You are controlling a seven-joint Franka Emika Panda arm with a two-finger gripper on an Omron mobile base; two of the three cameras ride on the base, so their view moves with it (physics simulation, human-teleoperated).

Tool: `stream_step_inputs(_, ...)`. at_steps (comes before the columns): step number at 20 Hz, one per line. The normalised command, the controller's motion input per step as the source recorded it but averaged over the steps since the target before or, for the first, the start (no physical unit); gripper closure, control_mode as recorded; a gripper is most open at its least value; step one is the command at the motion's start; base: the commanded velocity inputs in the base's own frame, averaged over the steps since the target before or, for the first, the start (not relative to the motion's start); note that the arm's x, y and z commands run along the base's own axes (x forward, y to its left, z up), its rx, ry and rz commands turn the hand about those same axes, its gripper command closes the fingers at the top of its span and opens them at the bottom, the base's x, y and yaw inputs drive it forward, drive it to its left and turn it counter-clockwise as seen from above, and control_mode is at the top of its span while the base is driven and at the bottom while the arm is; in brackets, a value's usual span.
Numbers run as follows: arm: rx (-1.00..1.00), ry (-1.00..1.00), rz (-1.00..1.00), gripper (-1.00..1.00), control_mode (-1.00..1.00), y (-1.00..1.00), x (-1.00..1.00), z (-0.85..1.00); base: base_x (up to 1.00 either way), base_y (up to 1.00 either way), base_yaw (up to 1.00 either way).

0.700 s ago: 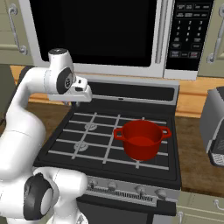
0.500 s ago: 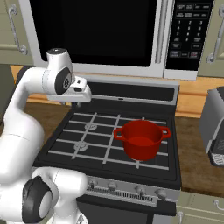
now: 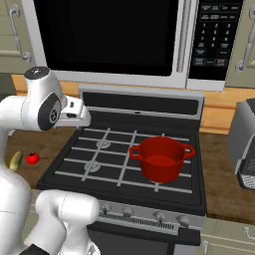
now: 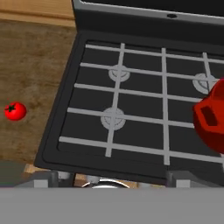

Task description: Put the cucumber and tomato in the pot. Retrieve the spatula and lightly stir the vegetables in the pot.

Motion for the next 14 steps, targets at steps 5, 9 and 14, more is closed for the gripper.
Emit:
stream_step_inputs(5, 0.02, -0.05, 0.00, -1.00, -1.00, 0.68, -0.24, -0.19, 0.00, 0.00, 0.00)
stream_step_inputs(9, 0.03, 0.00, 0.00, -1.00, -1.00, 0.79, 0.00, -0.27, 0.00, 0.00, 0.00)
stream_step_inputs(14, 0.00, 0.06, 0.00, -1.00, -1.00, 0.71, 0.00, -0.06, 0.00, 0.00, 0.00)
